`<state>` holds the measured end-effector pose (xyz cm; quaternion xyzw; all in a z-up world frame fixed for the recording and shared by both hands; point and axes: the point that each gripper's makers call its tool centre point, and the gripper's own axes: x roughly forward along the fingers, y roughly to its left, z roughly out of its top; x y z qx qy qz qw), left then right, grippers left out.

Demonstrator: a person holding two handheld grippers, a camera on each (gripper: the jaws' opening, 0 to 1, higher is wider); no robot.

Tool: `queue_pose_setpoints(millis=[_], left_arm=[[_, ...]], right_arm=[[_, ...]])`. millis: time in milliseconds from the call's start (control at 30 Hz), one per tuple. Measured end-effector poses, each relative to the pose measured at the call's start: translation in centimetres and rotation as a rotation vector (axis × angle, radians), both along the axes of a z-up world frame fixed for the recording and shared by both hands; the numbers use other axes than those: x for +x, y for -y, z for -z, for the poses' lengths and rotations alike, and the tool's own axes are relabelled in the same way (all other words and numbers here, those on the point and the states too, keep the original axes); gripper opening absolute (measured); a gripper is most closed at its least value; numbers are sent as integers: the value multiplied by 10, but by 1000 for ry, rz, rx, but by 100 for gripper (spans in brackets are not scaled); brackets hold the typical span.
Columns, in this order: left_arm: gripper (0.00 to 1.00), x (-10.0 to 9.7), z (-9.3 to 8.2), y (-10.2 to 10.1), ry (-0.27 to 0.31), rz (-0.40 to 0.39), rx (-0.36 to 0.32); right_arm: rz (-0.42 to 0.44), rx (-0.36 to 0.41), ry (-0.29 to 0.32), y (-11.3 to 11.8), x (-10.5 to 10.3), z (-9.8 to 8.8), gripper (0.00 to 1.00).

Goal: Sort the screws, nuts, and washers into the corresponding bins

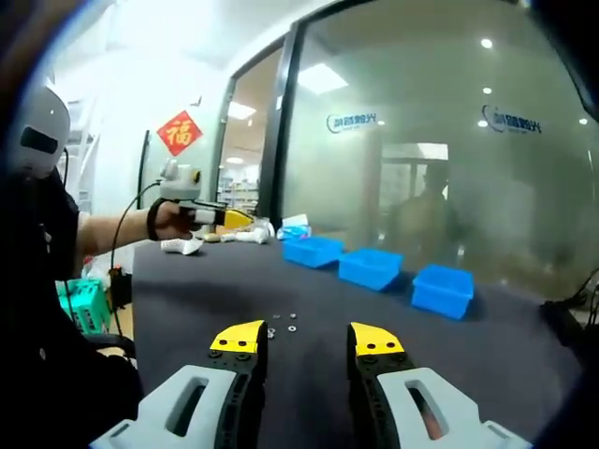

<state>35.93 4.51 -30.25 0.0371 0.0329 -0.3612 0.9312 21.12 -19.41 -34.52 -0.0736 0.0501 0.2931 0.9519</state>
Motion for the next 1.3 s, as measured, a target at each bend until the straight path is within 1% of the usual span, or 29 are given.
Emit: queue_pose_setpoints(millis=[100, 233, 267, 400, 500, 567, 633, 667, 700, 733, 767, 800, 833, 933, 1000, 1067, 1167, 1300], left_arm=[[4, 23, -6, -8, 4, -42, -1], [4, 51, -15, -14, 4, -77, -28], [4, 59, -16, -16, 11, -93, -15], [4, 89, -24, -18, 20, -125, -13], [4, 111, -27, -19, 11, -147, -24], [4, 126, -26, -20, 5, -165, 2], [4, 139, -26, -19, -5, -175, 4], [4, 149, -27, -24, -17, -183, -5], [4, 156, -27, -24, -23, -188, -12], [4, 147, -26, -17, -28, -195, -9], [4, 153, -24, -15, -30, -202, 0], [4, 160, -22, -15, -28, -212, 28], [4, 168, -22, -14, -25, -220, 34], [4, 188, -21, -17, -38, -256, 38], [4, 198, -19, -20, -61, -289, 16], [4, 204, -16, -20, -80, -295, 14], [4, 210, -12, -20, -90, -307, 5], [4, 218, -2, -23, -106, -324, 35]], right_arm=[[6, 5, 0, 2, -1, 0, 31], [13, 10, -2, 4, -1, 2, 31], [14, 12, -3, 4, -1, 2, 31], [16, 17, -9, 5, -2, 4, 31], [20, 21, -11, 8, -1, 5, 31], [23, 20, -13, 9, 0, 5, 31], [24, 20, -15, 10, 1, 6, 31], [24, 20, -15, 10, 1, 6, 31], [26, 21, -16, 11, 2, 7, 31], [27, 21, -16, 11, 2, 7, 31], [29, 22, -16, 12, 2, 7, 31], [29, 23, -16, 12, 3, 7, 31], [30, 23, -16, 12, 3, 6, 31], [31, 20, -16, 13, 2, 7, 31], [33, 21, -16, 14, 2, 7, 31], [35, 23, -16, 15, 1, 7, 31], [38, 23, -18, 17, 1, 7, 31], [40, 25, -18, 18, 0, 7, 31]])
